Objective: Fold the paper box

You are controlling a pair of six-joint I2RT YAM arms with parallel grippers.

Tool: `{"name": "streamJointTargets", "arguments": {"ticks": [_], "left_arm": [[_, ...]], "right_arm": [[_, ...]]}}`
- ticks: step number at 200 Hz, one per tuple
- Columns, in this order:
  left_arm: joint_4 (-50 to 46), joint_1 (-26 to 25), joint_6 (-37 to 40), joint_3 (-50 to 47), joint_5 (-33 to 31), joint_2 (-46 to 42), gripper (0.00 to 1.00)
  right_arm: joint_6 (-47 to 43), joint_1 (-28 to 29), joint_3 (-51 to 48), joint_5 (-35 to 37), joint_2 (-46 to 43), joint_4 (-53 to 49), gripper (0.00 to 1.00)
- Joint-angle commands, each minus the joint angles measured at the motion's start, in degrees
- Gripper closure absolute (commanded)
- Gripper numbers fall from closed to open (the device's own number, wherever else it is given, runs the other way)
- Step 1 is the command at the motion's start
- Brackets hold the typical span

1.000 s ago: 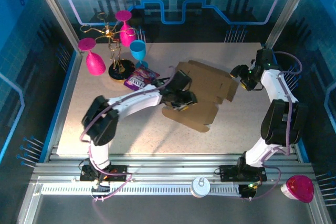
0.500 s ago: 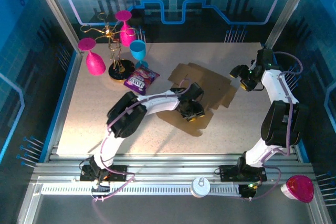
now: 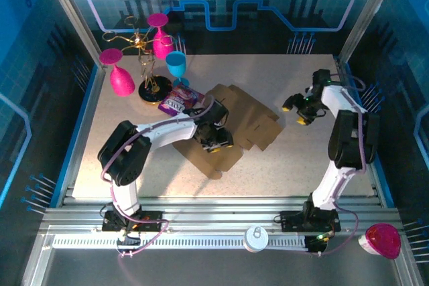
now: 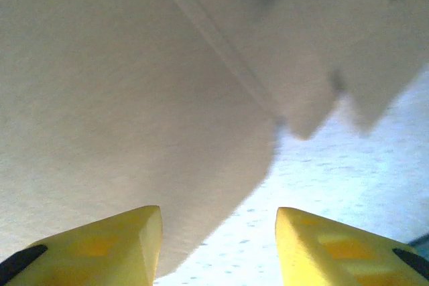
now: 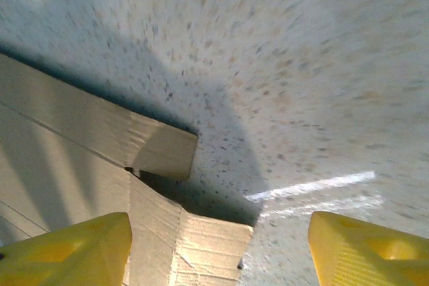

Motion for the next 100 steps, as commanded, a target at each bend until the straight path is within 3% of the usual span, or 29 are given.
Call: {"name": "streamJointTargets", "arguments": {"ticks": [1, 36, 100], "left_arm": [[-3.1, 0.8, 1.9, 5.6, -0.7, 1.2, 0.51], [-6.6, 2.2, 3.4, 9.9, -1.4, 8.2, 0.52], [-6.2, 2.7, 4.9, 9.5, -0.8, 11.9, 0.53]], "right_arm": [[-3.1, 2.1, 3.6, -3.5, 2.9, -1.4, 0.29], [-7.5, 3.5, 8.1, -5.2, 8.2, -4.6, 0.29], [-13.5, 6.6, 8.8, -9.3, 12.2, -8.9, 0.3]]}}
